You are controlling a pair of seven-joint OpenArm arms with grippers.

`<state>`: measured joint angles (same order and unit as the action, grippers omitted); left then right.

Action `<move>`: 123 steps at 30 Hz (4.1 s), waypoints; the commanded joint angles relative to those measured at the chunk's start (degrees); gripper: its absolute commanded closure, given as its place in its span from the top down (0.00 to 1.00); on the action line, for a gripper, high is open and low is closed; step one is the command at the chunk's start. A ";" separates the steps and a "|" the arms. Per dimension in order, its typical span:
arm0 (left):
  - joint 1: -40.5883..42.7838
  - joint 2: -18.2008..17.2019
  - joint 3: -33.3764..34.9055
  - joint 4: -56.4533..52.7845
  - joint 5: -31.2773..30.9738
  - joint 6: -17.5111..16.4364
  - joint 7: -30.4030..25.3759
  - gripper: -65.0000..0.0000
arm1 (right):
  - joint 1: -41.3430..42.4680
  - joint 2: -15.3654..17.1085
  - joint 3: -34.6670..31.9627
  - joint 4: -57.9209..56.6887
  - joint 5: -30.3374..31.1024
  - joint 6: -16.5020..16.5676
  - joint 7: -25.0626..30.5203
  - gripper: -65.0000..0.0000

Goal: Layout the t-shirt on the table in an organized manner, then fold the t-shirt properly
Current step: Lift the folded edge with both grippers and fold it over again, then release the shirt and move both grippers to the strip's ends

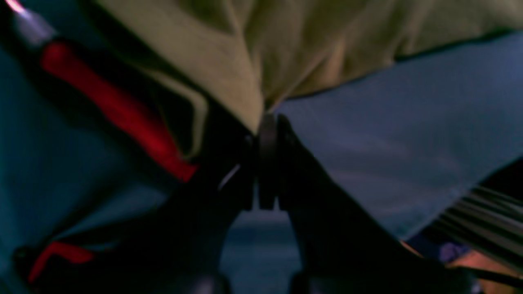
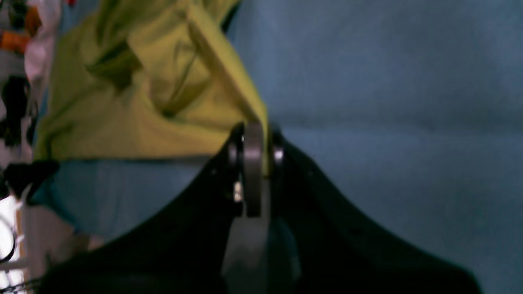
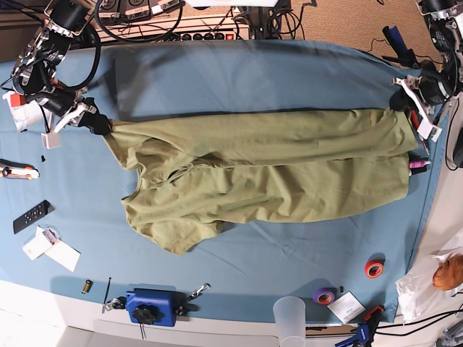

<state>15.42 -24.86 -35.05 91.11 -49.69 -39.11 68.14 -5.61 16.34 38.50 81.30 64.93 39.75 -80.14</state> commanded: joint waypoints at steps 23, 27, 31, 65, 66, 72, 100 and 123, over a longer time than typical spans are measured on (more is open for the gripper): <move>1.25 -6.29 -0.39 0.74 -1.55 -0.42 -1.25 0.00 | -5.20 2.08 5.84 0.81 6.23 0.25 0.14 0.00; 1.25 -6.45 -0.39 0.74 -1.57 -0.42 -0.44 0.00 | -5.22 3.34 5.86 0.81 6.23 0.25 0.14 0.00; 1.27 -6.58 -0.39 0.74 -1.57 -0.42 1.18 0.00 | -5.25 4.63 5.86 0.81 6.25 0.25 0.14 0.00; 5.70 -10.84 -0.50 0.79 -7.96 -0.39 6.08 0.00 | -12.20 6.23 8.87 0.83 17.16 0.25 0.14 0.00; 5.84 -10.84 -0.50 0.79 -8.79 -0.42 6.45 0.00 | -12.22 6.23 8.87 0.83 17.16 0.25 0.14 0.00; 6.69 -10.84 -0.50 0.79 -9.51 -0.42 6.49 0.00 | -14.27 6.21 8.85 0.83 18.05 0.25 0.14 0.00; 6.32 -10.88 -0.50 0.79 -9.49 -0.39 0.83 0.34 | -15.50 6.86 8.83 0.83 20.07 0.25 0.14 0.19; 1.55 -11.02 -0.52 0.90 -9.53 -0.22 -4.26 0.61 | -12.48 9.53 8.83 0.83 20.07 0.25 0.14 0.19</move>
<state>17.34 -34.33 -34.96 91.11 -58.15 -39.29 65.36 -18.20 24.53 46.76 81.32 83.11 39.90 -80.97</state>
